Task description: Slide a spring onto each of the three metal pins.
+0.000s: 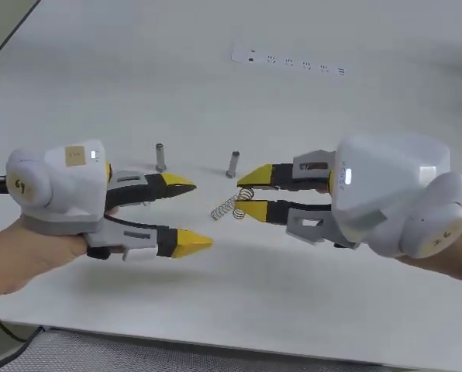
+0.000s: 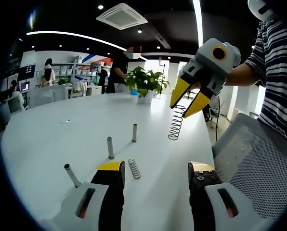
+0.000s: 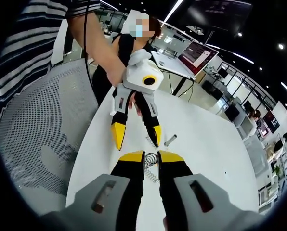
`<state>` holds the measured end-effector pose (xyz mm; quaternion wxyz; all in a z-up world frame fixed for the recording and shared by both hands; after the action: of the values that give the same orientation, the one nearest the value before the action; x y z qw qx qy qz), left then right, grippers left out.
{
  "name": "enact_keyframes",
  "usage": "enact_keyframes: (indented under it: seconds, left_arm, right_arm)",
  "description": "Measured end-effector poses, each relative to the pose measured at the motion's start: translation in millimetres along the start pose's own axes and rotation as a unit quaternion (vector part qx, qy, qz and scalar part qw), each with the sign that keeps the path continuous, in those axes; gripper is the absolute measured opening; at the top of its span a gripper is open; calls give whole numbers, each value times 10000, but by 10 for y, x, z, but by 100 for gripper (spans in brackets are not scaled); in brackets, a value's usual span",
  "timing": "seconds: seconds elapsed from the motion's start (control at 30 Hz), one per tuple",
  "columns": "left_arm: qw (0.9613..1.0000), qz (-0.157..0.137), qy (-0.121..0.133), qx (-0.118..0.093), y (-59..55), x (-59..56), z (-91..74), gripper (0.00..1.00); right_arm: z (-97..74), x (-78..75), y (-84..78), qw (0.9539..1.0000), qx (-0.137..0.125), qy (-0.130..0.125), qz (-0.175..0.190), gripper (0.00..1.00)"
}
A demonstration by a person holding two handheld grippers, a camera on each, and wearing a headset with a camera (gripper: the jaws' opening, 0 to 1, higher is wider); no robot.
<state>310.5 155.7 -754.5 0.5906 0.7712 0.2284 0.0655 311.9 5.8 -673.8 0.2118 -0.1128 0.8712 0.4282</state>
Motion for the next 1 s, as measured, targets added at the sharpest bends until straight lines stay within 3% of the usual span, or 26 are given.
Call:
enact_keyframes:
  seconds: [0.13, 0.27, 0.5, 0.77, 1.0]
  left_arm:
    - [9998, -91, 186, -65, -18, 56, -94, 59]
    - [9990, -80, 428, 55, -94, 112, -219, 67]
    - [9970, -185, 754, -29, -120, 212, -423, 78]
    - [9908, -272, 1303, -265, -126, 320, -604, 95]
    - [9902, -234, 1375, -92, -221, 301, -710, 97]
  right_arm:
    - [-12, -3, -15, 10000, 20, -37, 14, 12]
    - [-25, -21, -35, 9999, 80, -95, 36, 12]
    - [-26, -39, -83, 9997, 152, -155, 102, 12]
    - [-16, -59, -156, 9991, 279, -243, 196, 12]
    - [-55, -81, -227, 9984, 360, -343, 272, 12]
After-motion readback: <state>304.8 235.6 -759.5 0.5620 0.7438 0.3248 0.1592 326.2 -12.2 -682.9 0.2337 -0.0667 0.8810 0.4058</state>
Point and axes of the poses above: the centre of the closed fingertips' face, and the gripper's own axes: z roughly forward along the fingers, x roughly to its left, y roughly out of its top, the point moved 7 cm from there along -z, roughly backward along the fingers, and after that the axes turned 4 degrees about -y, right-handed, at the moved point
